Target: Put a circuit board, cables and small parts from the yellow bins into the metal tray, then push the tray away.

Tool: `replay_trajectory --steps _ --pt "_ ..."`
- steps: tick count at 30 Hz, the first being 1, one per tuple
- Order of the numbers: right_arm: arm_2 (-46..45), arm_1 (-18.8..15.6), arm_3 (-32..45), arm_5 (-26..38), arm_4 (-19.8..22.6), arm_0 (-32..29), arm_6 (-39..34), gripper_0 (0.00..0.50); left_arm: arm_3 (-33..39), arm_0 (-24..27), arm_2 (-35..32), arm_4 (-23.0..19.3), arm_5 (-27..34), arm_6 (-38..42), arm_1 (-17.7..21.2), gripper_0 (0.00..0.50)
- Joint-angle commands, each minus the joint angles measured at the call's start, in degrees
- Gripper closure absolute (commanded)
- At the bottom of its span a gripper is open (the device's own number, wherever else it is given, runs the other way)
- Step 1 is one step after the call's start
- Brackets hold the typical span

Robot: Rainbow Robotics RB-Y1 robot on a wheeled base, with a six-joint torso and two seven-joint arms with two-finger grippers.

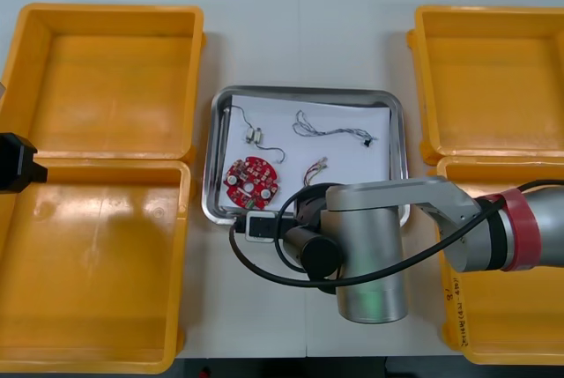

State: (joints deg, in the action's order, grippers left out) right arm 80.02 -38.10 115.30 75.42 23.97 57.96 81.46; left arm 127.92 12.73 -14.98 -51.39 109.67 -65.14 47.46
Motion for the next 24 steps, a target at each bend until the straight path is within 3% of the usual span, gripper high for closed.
replay_trajectory --steps 1,24 --pt "3.5 0.2 -1.7 -1.2 -0.2 4.4 -0.1 0.5 1.7 -0.7 -1.7 -0.4 0.3 -4.6 2.5 0.0" --pt "5.2 1.0 -9.6 -7.8 -0.2 10.2 0.4 0.5 1.7 -0.7 -1.7 -0.4 0.3 -4.6 2.5 0.0"
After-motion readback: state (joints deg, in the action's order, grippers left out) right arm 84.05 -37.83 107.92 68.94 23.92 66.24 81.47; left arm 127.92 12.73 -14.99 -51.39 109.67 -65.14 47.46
